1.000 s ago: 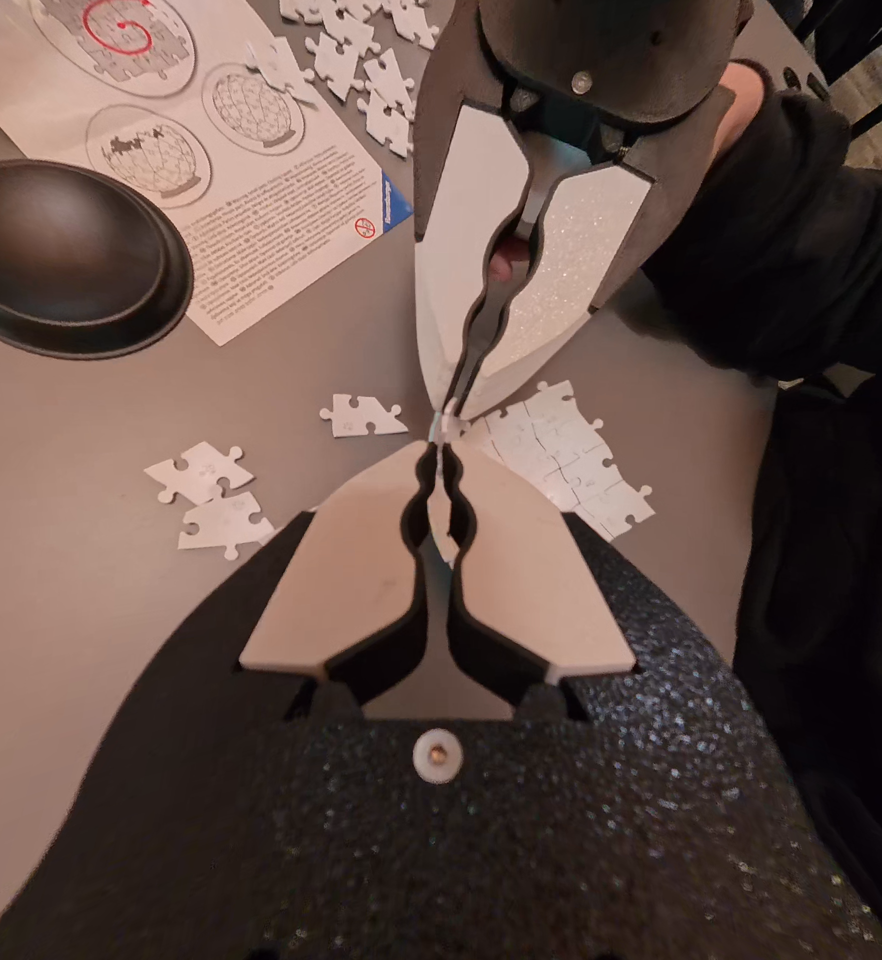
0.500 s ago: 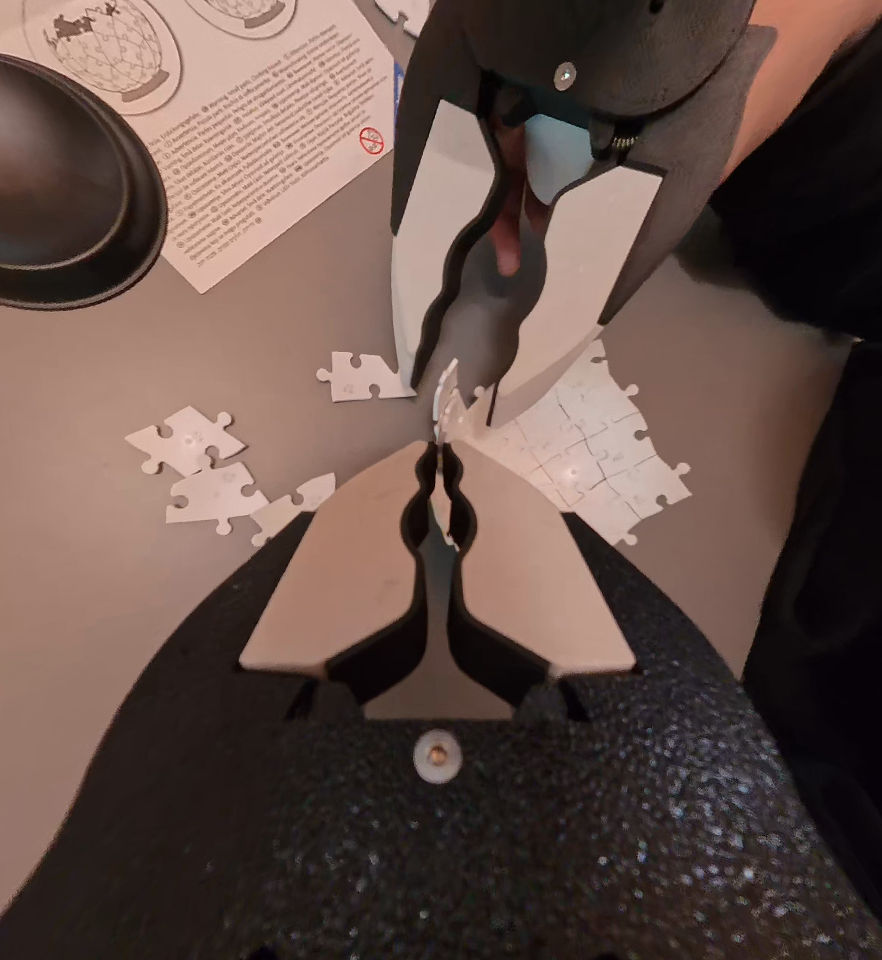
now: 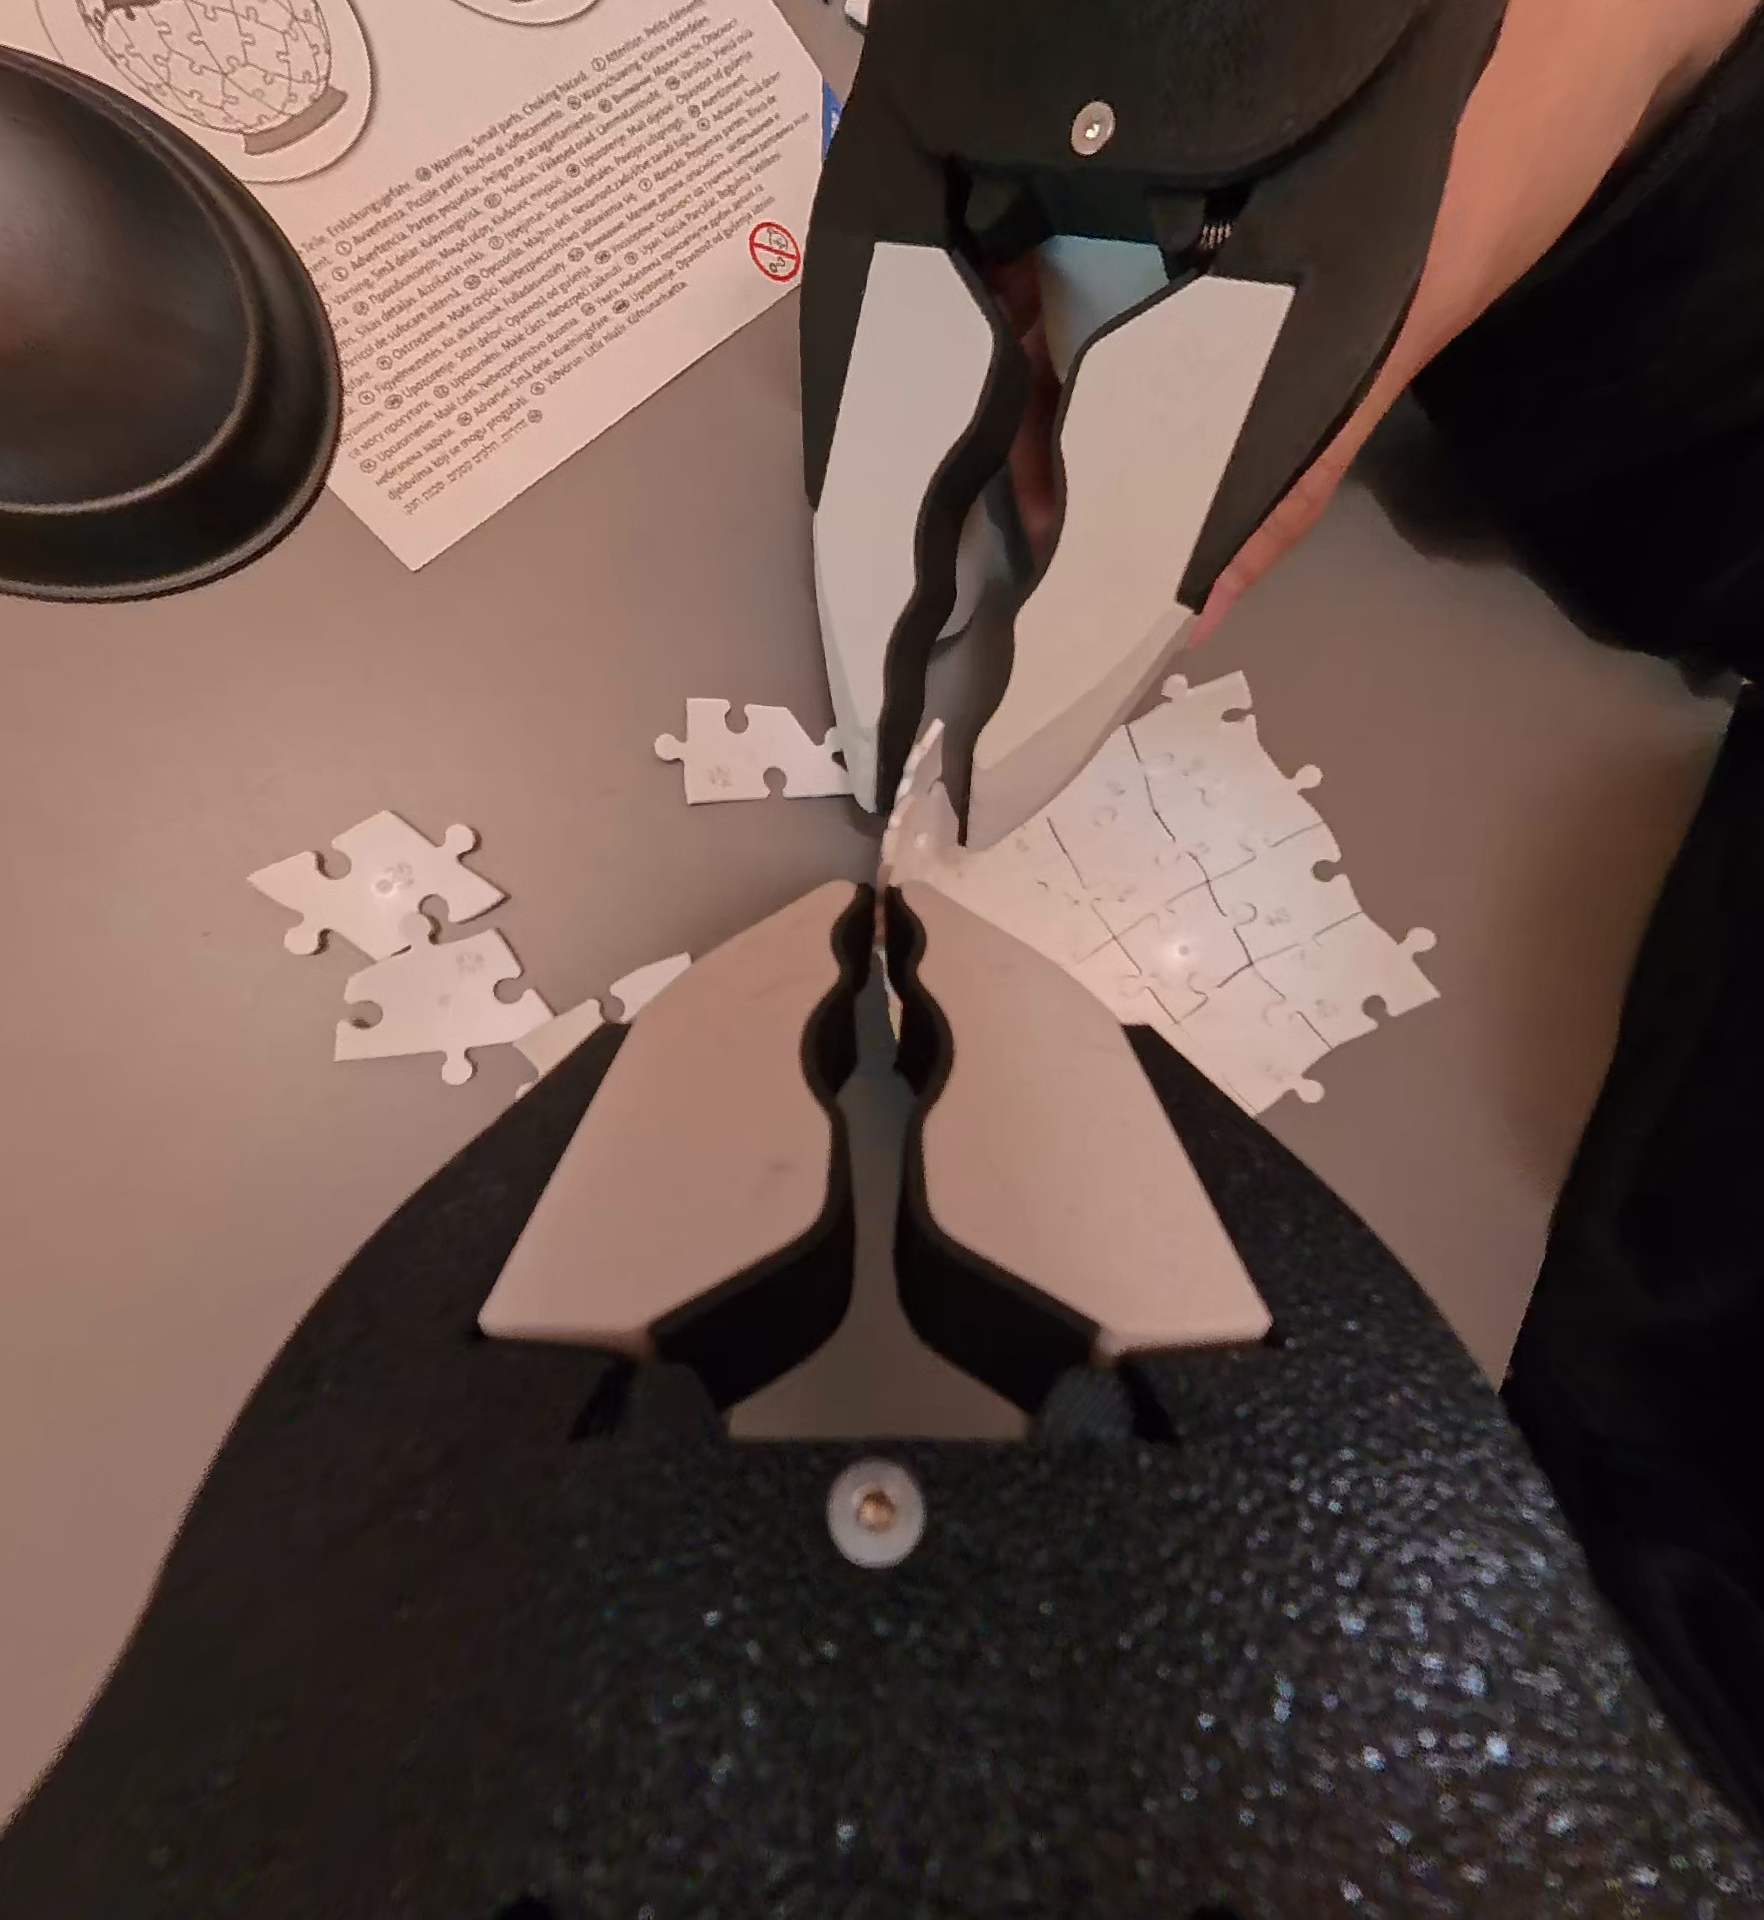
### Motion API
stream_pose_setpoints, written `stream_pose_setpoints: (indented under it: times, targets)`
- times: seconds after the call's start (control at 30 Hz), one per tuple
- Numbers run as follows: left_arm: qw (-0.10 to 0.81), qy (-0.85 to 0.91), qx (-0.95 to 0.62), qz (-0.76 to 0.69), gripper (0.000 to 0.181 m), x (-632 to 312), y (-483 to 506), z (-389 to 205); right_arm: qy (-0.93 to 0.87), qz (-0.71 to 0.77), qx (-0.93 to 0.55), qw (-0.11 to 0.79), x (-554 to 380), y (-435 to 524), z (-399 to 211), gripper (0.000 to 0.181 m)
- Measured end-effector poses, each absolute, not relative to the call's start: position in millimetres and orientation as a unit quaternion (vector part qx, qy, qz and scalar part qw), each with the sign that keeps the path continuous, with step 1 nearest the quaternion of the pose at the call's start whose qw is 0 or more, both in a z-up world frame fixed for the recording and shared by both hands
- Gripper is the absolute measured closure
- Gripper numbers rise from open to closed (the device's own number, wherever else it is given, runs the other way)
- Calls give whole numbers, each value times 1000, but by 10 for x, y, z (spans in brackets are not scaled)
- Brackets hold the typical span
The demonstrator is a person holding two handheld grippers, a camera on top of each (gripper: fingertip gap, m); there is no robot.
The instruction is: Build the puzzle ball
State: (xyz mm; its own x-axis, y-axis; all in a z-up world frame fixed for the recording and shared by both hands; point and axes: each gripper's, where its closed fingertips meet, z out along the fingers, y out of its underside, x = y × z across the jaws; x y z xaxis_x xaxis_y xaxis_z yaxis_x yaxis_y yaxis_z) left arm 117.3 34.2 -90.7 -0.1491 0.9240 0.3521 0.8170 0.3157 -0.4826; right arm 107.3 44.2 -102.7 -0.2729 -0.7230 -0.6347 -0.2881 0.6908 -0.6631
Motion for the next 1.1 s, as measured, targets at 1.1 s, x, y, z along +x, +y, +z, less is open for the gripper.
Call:
stream_pose_setpoints:
  times: [1.1]
  targets:
    - [293, -772, -556, 96, 180, 1182, 281, -938, 764, -210, -300, 532, 1080, 373, -1081, 175]
